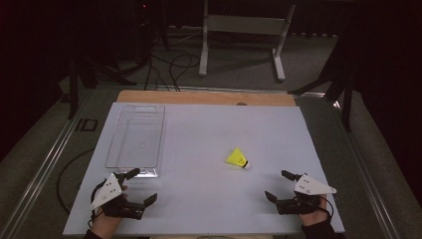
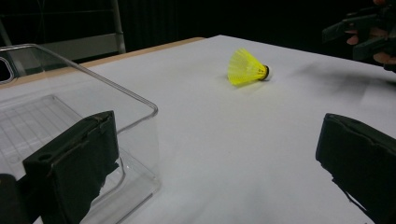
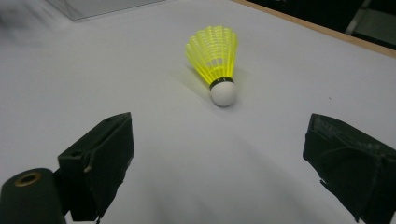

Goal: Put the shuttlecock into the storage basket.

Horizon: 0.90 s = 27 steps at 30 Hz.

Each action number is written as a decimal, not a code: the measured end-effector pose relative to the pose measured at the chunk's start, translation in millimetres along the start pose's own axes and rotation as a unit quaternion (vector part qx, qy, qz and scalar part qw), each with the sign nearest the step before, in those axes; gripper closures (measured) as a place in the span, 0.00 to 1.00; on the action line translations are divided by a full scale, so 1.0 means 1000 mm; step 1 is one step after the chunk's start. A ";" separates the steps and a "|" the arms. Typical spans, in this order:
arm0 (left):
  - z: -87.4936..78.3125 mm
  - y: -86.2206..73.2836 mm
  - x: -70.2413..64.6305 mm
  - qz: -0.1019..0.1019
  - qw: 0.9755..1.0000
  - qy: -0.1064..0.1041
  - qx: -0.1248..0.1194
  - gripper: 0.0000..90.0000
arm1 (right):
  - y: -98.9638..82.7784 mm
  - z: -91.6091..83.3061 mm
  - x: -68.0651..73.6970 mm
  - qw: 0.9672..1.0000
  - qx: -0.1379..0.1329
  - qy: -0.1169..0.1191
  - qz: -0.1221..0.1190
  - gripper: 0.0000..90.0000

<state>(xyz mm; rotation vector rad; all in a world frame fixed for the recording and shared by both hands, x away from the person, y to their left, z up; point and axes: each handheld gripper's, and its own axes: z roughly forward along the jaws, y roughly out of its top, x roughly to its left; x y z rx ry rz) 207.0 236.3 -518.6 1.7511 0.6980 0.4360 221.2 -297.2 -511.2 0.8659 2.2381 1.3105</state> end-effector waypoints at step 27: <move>-0.001 0.000 0.000 0.000 1.000 0.000 0.000 0.00 | 0.003 -0.003 -0.005 1.000 -0.005 -0.003 0.026 0.10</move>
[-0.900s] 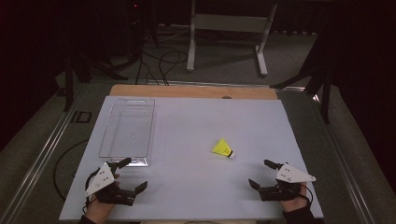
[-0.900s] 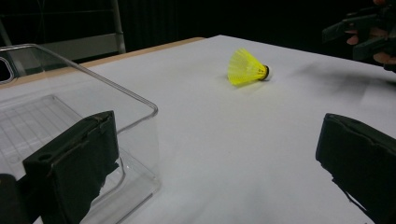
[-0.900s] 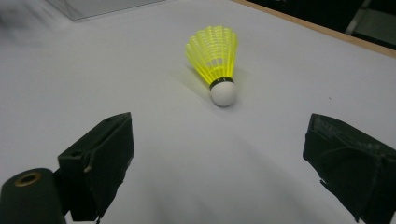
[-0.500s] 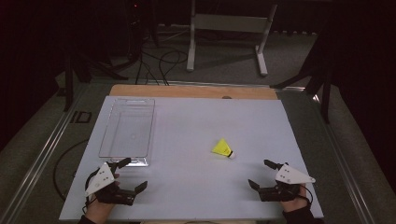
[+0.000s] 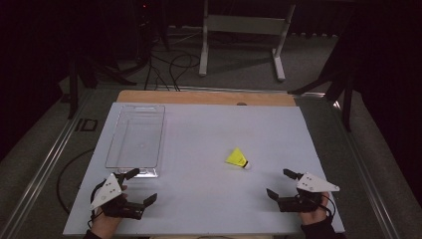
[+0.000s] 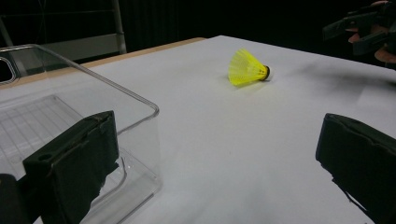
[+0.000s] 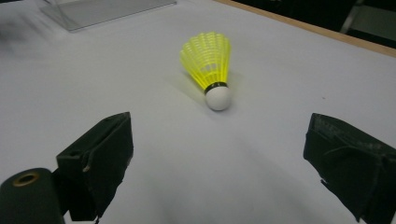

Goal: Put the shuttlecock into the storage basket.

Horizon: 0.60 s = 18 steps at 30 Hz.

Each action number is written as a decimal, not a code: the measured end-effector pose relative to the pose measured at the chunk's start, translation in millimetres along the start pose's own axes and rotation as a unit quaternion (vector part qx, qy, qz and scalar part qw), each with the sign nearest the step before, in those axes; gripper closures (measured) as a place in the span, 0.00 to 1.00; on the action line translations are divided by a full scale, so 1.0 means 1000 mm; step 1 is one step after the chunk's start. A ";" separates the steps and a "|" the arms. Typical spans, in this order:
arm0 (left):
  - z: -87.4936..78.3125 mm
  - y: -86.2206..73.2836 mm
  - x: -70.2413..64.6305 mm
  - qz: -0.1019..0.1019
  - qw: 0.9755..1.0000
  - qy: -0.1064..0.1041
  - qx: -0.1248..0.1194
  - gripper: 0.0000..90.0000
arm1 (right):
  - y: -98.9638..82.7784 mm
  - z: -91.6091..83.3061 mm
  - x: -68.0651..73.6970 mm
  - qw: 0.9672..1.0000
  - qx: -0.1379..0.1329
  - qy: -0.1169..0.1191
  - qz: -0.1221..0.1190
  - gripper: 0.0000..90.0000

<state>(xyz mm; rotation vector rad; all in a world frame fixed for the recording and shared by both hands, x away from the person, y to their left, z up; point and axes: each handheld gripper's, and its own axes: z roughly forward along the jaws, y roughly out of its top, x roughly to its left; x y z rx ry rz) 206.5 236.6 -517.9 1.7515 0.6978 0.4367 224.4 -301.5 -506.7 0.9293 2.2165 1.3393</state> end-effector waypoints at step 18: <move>0.001 0.000 0.000 0.000 1.000 0.000 0.002 0.00 | 0.042 -0.017 -0.010 1.000 0.018 0.009 -0.013 0.09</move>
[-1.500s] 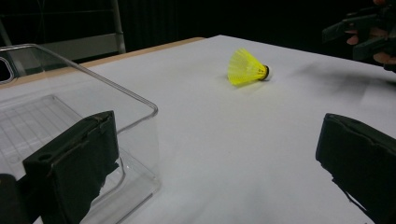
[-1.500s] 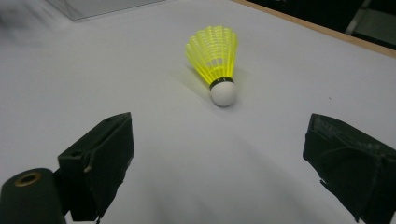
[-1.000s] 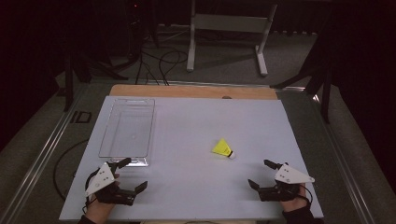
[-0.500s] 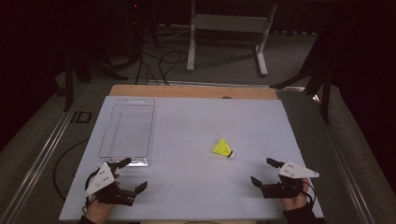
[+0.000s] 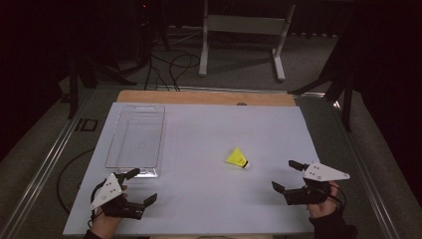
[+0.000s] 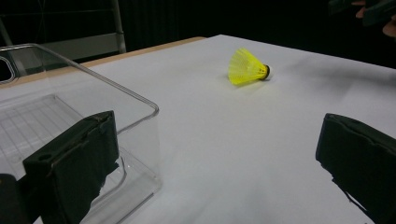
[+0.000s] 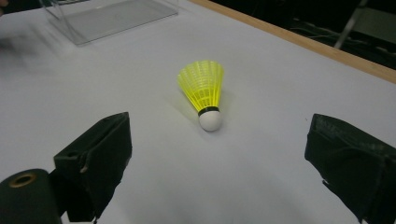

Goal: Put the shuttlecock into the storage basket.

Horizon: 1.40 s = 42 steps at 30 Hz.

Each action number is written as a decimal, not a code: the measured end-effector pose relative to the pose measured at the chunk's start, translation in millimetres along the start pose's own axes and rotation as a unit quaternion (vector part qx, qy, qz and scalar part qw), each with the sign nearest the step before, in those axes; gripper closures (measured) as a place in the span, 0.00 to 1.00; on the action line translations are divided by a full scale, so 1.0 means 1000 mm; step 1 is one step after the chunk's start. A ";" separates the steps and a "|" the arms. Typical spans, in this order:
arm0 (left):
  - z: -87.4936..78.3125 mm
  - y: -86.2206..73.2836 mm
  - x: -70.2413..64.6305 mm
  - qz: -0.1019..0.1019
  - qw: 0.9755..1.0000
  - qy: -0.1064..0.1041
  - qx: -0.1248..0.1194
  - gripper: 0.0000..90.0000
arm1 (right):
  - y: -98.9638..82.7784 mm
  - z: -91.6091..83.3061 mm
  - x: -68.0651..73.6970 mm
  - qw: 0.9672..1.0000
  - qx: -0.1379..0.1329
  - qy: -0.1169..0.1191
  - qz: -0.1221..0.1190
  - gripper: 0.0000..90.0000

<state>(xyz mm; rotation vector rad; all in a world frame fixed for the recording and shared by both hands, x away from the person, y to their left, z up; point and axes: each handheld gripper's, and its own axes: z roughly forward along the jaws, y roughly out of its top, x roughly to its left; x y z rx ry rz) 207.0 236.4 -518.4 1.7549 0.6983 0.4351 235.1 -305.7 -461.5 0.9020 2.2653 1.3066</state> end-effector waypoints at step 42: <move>0.000 0.000 0.000 0.000 1.000 -0.004 0.004 0.00 | 0.067 0.039 -0.027 0.993 0.084 0.063 -0.059 0.09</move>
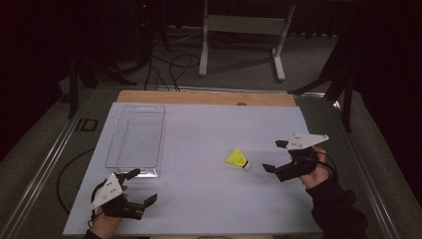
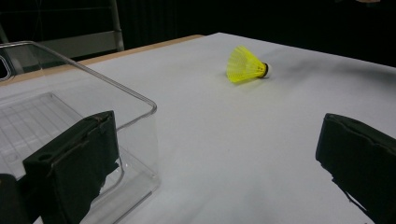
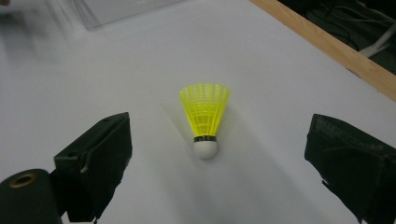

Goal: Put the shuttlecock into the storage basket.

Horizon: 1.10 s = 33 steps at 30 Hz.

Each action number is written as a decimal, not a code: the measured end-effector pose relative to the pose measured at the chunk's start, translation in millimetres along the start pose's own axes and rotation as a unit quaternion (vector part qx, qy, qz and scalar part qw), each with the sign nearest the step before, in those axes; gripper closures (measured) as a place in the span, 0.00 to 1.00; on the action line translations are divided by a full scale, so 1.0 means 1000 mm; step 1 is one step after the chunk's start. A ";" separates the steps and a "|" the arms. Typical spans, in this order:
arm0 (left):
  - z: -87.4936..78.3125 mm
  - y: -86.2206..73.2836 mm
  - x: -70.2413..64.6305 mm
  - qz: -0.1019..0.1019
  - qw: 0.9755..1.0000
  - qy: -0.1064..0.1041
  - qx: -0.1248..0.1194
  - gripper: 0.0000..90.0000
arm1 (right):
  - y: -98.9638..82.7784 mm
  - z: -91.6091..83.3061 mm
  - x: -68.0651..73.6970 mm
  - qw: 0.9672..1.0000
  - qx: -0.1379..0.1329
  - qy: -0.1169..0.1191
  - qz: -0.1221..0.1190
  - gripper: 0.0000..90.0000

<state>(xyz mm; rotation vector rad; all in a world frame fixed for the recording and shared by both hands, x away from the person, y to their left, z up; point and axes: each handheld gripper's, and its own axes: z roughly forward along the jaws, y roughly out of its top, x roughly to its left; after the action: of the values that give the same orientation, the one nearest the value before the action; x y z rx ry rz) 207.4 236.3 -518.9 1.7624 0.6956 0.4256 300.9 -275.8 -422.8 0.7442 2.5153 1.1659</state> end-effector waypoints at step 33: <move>0.000 0.000 0.000 0.000 1.000 -0.003 0.003 0.00 | 0.011 0.047 -0.013 0.993 0.108 0.047 0.000 0.09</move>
<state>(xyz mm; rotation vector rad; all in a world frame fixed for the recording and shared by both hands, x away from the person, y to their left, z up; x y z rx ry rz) 207.6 236.3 -519.5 1.7683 0.6933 0.4177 335.7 -247.4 -443.6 0.7570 2.7517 0.9596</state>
